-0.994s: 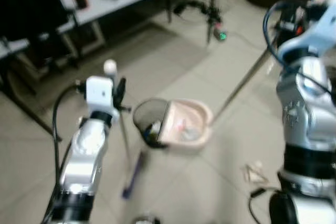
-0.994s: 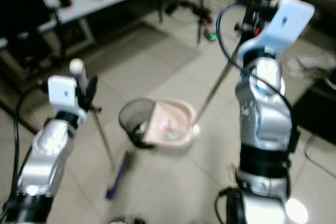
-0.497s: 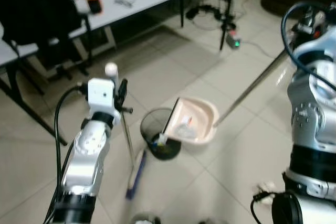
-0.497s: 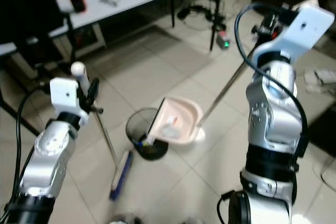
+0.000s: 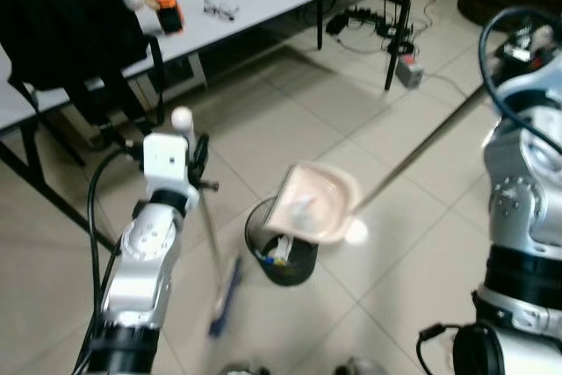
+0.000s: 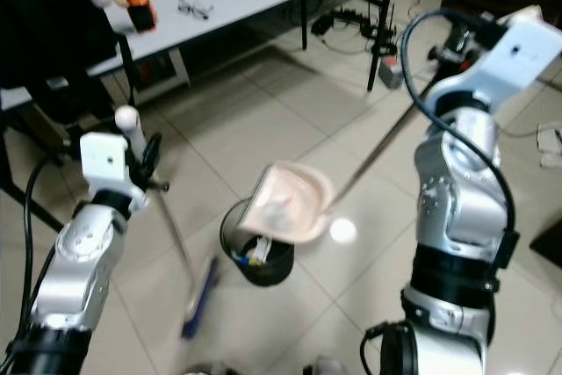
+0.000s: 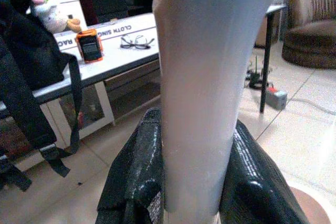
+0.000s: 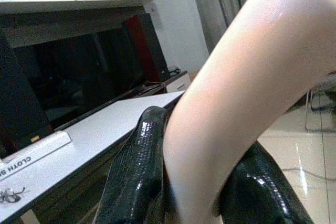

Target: Sweep floor

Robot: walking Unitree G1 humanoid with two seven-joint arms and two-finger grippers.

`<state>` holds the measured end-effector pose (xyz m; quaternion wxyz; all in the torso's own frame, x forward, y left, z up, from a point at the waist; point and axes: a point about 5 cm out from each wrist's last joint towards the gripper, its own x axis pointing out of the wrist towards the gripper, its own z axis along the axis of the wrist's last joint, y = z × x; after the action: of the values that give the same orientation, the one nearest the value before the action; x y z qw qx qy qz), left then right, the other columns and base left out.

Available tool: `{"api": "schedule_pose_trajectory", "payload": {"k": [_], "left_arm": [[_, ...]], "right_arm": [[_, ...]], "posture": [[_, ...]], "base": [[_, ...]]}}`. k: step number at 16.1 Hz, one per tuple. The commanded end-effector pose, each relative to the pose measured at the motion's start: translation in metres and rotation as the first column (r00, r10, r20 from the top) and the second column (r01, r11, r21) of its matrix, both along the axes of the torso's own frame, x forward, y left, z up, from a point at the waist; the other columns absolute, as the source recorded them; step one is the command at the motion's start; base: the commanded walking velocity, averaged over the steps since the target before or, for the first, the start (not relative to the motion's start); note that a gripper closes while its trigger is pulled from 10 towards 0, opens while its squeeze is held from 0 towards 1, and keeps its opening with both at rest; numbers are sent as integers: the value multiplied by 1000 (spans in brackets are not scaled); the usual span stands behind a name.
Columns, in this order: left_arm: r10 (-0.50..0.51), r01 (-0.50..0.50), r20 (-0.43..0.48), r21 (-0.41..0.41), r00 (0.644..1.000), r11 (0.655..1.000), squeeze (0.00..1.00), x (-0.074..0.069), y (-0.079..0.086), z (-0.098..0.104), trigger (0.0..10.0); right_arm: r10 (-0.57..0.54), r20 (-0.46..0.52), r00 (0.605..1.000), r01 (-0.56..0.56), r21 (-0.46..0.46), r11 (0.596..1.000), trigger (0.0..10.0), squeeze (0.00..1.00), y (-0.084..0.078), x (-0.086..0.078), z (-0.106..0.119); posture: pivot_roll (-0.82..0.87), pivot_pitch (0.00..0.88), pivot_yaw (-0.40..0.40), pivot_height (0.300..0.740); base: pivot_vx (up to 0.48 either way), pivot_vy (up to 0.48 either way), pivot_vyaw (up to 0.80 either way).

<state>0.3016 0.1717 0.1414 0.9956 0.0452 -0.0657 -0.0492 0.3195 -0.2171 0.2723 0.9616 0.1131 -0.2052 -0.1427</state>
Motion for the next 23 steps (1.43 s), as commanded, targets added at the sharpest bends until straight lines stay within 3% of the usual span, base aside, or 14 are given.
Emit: {"api": "schedule_pose_trajectory", "payload": {"k": [1,10,15,17,18,21,23], "left_arm": [[36,-37,14,34,999,999,0,-3,11,2,10000],[22,-23,4,27,1000,999,0,-3,10,2,10000],[13,-13,-1,26,1000,1000,0,-2,9,1,10000],[11,-11,-1,25,1000,1000,0,-2,8,1,10000],[11,-11,-1,25,1000,1000,0,-2,8,1,10000],[9,-9,-1,24,1000,1000,0,-1,8,2,10000],[5,-5,-1,23,1000,1000,0,-1,8,2,10000]], "right_arm": [[49,62,997,-49,7,999,10000,0,12,-1,10],[50,70,996,-47,-32,998,10000,0,12,5,5],[146,130,981,-122,-178,977,10000,0,32,15,6],[281,148,948,-219,-337,916,10000,0,62,16,3],[315,154,937,-242,-366,899,10000,0,69,16,2],[474,135,870,-330,-555,764,10000,0,105,7,-9],[539,101,836,-372,-618,693,10000,0,119,1,-18]], "posture": [[-23,71,81,740],[-16,80,83,740],[-15,85,88,740],[-13,85,85,740],[-13,85,85,740],[-9,86,85,740],[-10,87,87,740]], "base": [[0,0,0],[0,0,0],[0,0,0],[0,0,0],[0,0,0],[0,0,0],[0,0,0]]}}
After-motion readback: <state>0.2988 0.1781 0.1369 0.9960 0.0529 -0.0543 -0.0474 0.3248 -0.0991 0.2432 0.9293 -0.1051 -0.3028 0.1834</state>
